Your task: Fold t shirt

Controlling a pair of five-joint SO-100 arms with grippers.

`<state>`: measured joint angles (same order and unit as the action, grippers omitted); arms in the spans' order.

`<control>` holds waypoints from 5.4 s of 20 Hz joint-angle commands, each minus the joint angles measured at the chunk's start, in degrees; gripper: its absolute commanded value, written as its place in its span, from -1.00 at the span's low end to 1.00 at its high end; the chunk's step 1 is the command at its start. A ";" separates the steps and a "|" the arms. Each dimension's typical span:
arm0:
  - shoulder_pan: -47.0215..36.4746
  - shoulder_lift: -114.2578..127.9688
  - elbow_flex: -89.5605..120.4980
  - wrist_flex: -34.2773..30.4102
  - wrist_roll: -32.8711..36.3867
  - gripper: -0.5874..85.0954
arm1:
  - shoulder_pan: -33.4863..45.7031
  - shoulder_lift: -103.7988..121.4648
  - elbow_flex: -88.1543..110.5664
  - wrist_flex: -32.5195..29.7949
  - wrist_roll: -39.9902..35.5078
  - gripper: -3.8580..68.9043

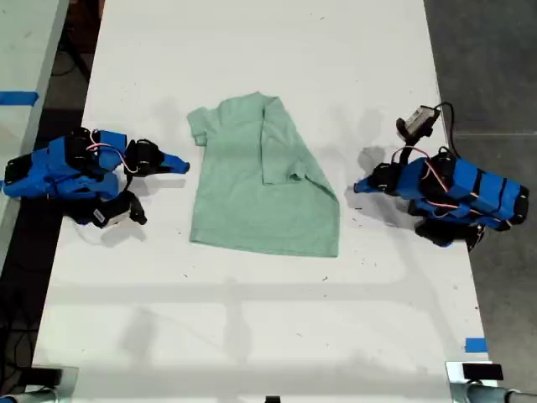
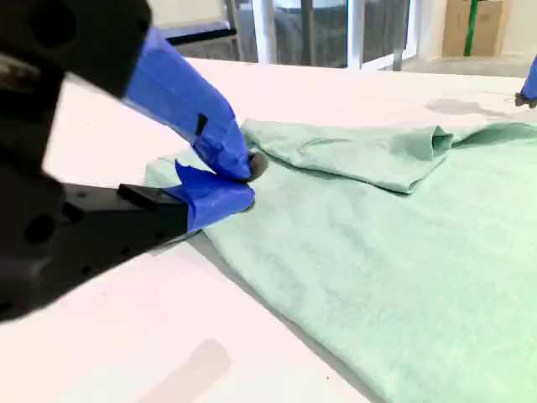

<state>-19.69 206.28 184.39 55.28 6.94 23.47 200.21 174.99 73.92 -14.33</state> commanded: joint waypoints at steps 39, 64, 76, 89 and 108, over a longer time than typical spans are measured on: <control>-13.71 -130.69 -130.34 25.58 29.97 -0.99 | 0.09 0.70 2.90 -1.05 -1.85 -0.87; -1.05 -0.18 -2.29 -7.03 13.71 -0.99 | 0.00 0.70 2.90 -1.05 -1.49 -0.87; -2.02 0.00 -0.70 -4.31 10.99 -0.99 | -0.44 0.70 2.90 -0.26 0.62 -0.87; -1.93 0.00 -0.70 -4.04 10.72 -0.99 | -0.44 0.70 2.90 -0.26 0.62 -0.87; -1.58 0.00 -0.62 -4.04 10.55 -0.99 | 0.00 0.70 3.08 -0.18 0.70 -0.87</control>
<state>-21.45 206.02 183.25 51.15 18.46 23.47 200.21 174.99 73.21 -14.06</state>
